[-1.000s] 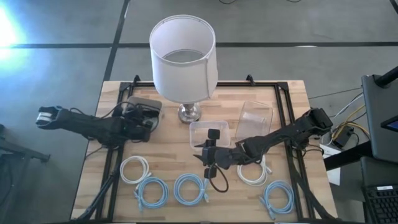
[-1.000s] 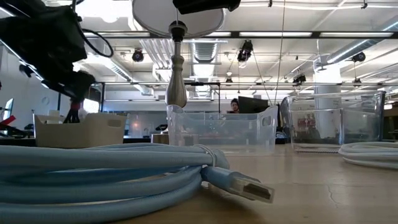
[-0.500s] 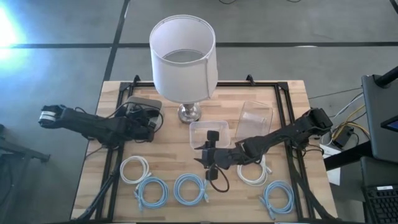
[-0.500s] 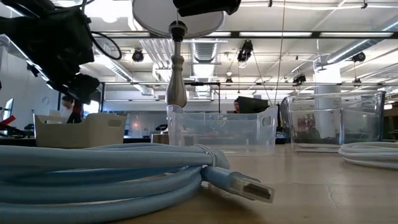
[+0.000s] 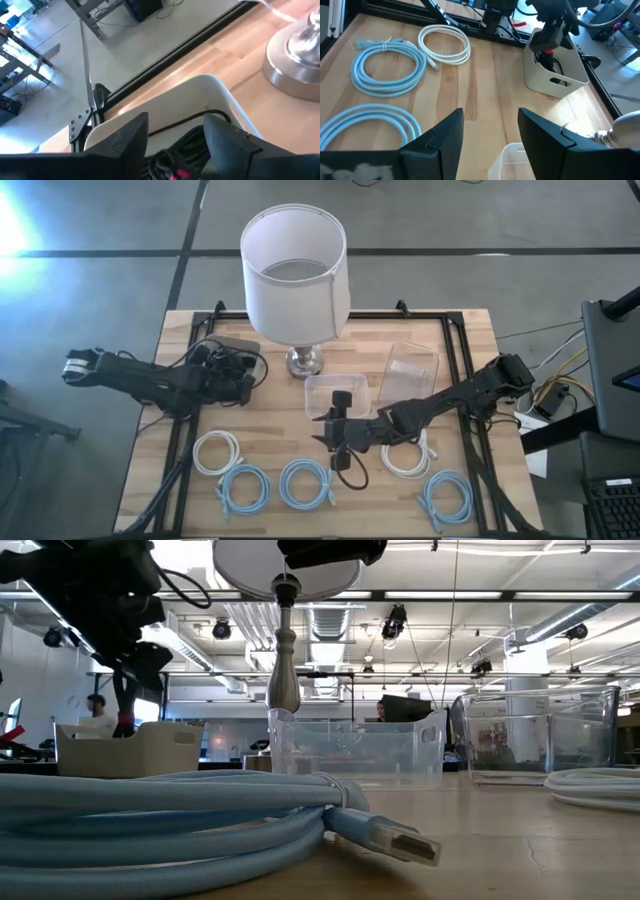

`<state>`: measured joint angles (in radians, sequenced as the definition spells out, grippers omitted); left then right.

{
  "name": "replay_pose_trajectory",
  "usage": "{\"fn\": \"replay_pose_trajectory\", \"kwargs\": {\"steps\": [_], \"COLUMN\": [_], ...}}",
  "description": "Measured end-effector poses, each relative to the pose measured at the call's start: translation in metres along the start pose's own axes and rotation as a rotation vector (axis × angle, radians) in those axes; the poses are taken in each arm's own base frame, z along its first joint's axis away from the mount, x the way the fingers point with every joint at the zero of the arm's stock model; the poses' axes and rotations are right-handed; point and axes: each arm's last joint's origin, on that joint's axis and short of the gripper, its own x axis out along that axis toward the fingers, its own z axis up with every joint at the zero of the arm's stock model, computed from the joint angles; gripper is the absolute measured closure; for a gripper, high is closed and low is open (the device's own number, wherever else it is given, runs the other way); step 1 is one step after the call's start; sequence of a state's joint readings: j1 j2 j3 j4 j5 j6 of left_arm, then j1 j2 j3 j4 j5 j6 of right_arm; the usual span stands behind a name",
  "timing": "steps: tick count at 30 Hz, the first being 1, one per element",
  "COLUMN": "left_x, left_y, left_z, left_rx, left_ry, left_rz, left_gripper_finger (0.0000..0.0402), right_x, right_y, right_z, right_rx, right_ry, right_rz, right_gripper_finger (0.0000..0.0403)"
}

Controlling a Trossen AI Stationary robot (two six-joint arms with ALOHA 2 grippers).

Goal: Pick & Place USB Port
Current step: Put the black USB cable into the gray bin

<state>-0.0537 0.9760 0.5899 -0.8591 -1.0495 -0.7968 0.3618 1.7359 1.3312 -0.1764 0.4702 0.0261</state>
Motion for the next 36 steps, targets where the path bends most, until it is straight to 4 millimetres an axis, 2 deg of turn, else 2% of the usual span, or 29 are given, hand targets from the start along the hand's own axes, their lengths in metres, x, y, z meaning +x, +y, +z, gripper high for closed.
{"fn": "replay_pose_trajectory", "kwargs": {"steps": [6, 12, 17, 22, 27, 29, 32, 36], "left_x": [0.003, 0.002, -0.004, -0.014, -0.025, -0.03, -0.035, -0.034], "left_y": [-0.005, -0.015, -0.015, -0.004, 0.01, 0.012, 0.012, 0.01], "left_z": [0.01, 0.026, 0.035, 0.039, 0.052, 0.054, 0.053, 0.042], "left_rx": [-0.052, -0.009, 0.115, 0.287, 0.554, 0.61, 0.537, 0.307], "left_ry": [-0.085, -0.174, -0.138, 0.025, 0.067, 0.111, 0.237, 0.411], "left_rz": [0.014, -0.033, -0.11, -0.227, -0.235, -0.313, -0.484, -0.504], "left_gripper_finger": [0.0206, 0.0208, 0.0209, 0.0209, 0.0209, 0.0209, 0.0209, 0.0209], "right_x": [0.0, 0.0, 0.0, 0.0, 0.0, 0.0, 0.0, 0.0], "right_y": [0.0, -0.001, -0.001, -0.001, -0.001, -0.001, -0.001, -0.001], "right_z": [0.0, 0.0, 0.0, 0.0, -0.001, -0.001, -0.001, -0.001], "right_rx": [-0.009, -0.01, -0.01, -0.012, -0.013, -0.01, -0.005, -0.005], "right_ry": [0.0, 0.0, 0.001, 0.005, 0.007, 0.007, 0.006, 0.006], "right_rz": [0.0, -0.002, -0.002, -0.002, -0.002, -0.002, -0.002, -0.001], "right_gripper_finger": [0.0218, 0.022, 0.0218, 0.0218, 0.0218, 0.0218, 0.0218, 0.0218]}}
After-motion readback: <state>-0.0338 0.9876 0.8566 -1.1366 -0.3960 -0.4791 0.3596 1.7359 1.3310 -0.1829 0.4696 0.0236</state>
